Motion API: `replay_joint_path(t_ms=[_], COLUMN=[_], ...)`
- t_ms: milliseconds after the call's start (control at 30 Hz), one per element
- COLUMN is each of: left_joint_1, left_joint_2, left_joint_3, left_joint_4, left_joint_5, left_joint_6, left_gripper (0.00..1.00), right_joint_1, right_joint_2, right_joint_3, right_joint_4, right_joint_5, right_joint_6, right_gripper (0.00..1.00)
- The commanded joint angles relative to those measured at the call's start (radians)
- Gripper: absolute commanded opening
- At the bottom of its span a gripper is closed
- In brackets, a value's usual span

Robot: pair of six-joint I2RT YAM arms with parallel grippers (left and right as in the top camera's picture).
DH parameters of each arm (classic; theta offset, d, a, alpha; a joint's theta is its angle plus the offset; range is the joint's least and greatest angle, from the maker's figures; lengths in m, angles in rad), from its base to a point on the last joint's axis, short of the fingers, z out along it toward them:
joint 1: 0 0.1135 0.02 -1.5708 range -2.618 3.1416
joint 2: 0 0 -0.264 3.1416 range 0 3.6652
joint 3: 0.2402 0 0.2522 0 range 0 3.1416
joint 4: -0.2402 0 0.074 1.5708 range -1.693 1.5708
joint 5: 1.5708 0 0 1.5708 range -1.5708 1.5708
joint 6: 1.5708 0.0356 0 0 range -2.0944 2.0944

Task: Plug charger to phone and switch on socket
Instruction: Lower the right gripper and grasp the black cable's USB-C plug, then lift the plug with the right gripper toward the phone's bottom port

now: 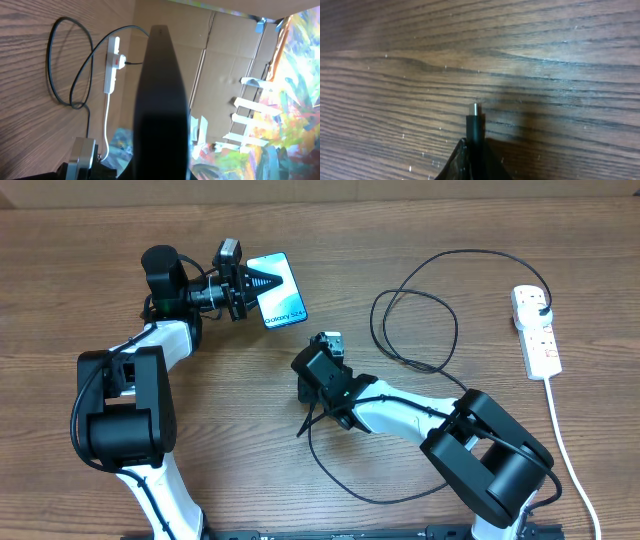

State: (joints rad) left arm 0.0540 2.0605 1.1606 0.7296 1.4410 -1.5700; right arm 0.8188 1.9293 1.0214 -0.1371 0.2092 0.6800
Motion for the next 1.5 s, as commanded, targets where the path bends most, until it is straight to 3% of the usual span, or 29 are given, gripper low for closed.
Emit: replay_joint_path(t_ms=[0,300,767,1267,1467], left_joint_1=[-0.008,-0.008,-0.006,-0.029,-0.072], left_joint_2=[-0.013,-0.013,-0.012,-0.012,-0.012], left_joint_3=[0.027,0.027,0.027,0.027,0.027], left_joint_4=[0.008,0.007,0.0,0.0,-0.013], left_joint_5=[0.027,0.033,0.077,-0.054,-0.142], left_joint_6=[0.022,0.08,0.31,0.303,0.182], left_gripper=[0.04,0.04,0.04,0.04,0.05], right_joint_1=[-0.001,-0.065,-0.243,-0.54,-0.634], right_joint_2=[0.024,-0.035,-0.186,-0.187,-0.187], right_joint_3=[0.017,0.156,0.163,0.047,0.026], right_joint_4=[-0.017,-0.279,-0.323,-0.26,-0.272], right_joint_5=[-0.031,-0.157,-0.905,-1.365,-1.473], right_joint_6=[0.007,-0.01,-0.374,-0.468,-0.468], right_gripper=[0.04,0.04,0.04,0.04,0.04])
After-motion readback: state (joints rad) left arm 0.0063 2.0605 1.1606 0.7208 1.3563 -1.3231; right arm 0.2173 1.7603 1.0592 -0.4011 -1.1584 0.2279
